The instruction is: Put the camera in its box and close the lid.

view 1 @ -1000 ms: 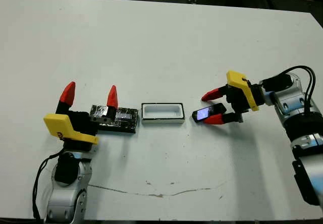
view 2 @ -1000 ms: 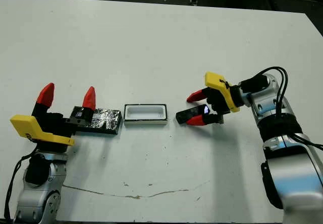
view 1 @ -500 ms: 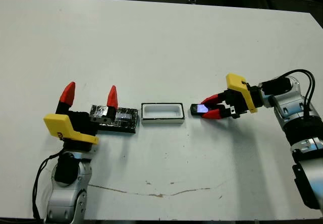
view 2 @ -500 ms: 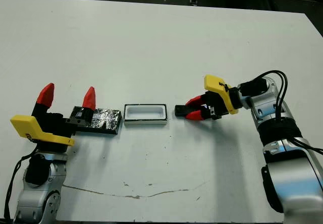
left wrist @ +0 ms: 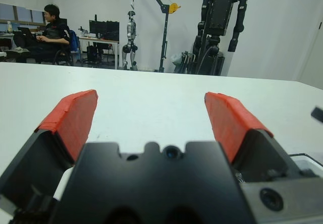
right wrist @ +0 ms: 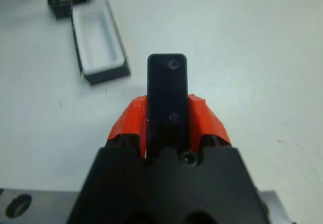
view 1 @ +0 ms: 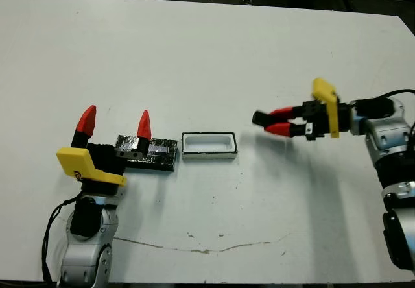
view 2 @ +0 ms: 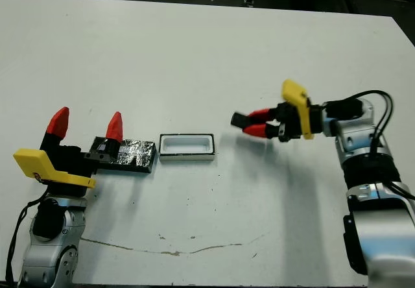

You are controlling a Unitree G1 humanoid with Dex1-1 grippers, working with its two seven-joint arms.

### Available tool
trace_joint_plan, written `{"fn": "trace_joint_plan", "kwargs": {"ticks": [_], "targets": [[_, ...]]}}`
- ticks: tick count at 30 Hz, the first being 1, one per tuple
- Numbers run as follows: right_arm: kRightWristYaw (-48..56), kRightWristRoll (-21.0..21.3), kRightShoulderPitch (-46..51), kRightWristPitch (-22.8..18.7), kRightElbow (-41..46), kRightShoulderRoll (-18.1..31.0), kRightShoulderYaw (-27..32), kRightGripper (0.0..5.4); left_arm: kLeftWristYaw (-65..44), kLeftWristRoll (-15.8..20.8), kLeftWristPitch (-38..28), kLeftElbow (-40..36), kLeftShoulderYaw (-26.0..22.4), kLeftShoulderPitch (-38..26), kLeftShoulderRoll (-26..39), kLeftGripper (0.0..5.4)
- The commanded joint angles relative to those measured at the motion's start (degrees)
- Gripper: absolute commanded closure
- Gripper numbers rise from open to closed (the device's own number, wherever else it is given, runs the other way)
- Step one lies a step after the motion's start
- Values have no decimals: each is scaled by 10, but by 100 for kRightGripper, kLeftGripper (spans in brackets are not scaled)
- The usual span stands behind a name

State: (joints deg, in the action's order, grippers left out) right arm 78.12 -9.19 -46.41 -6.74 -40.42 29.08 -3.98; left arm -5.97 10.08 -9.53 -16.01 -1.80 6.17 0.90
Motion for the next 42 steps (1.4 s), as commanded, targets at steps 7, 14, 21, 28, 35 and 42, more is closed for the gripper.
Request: {"fn": "trace_joint_plan", "kwargs": {"ticks": [7,14,21,28,35,42], "targets": [[-39,-24,-22,-63,70,-30,-2,374,2,-7,5,1,4,7,-2,0],[-46,-9,-33,-99,108,-73,-54,374,1,-8,-3,6,2,5,-1,0],[-34,-4,-43,-103,103,-115,-96,374,3,-11,2,-1,0,2,0,0],[-43,9,-37,-123,135,-121,-127,374,1,-10,-1,-3,-5,0,2,0],[-40,5,-27,-155,162,-128,-144,374,4,-16,6,-8,-4,1,1,0],[-37,3,-22,-159,162,-138,-151,374,1,-4,11,-9,-4,1,-2,0]]}}
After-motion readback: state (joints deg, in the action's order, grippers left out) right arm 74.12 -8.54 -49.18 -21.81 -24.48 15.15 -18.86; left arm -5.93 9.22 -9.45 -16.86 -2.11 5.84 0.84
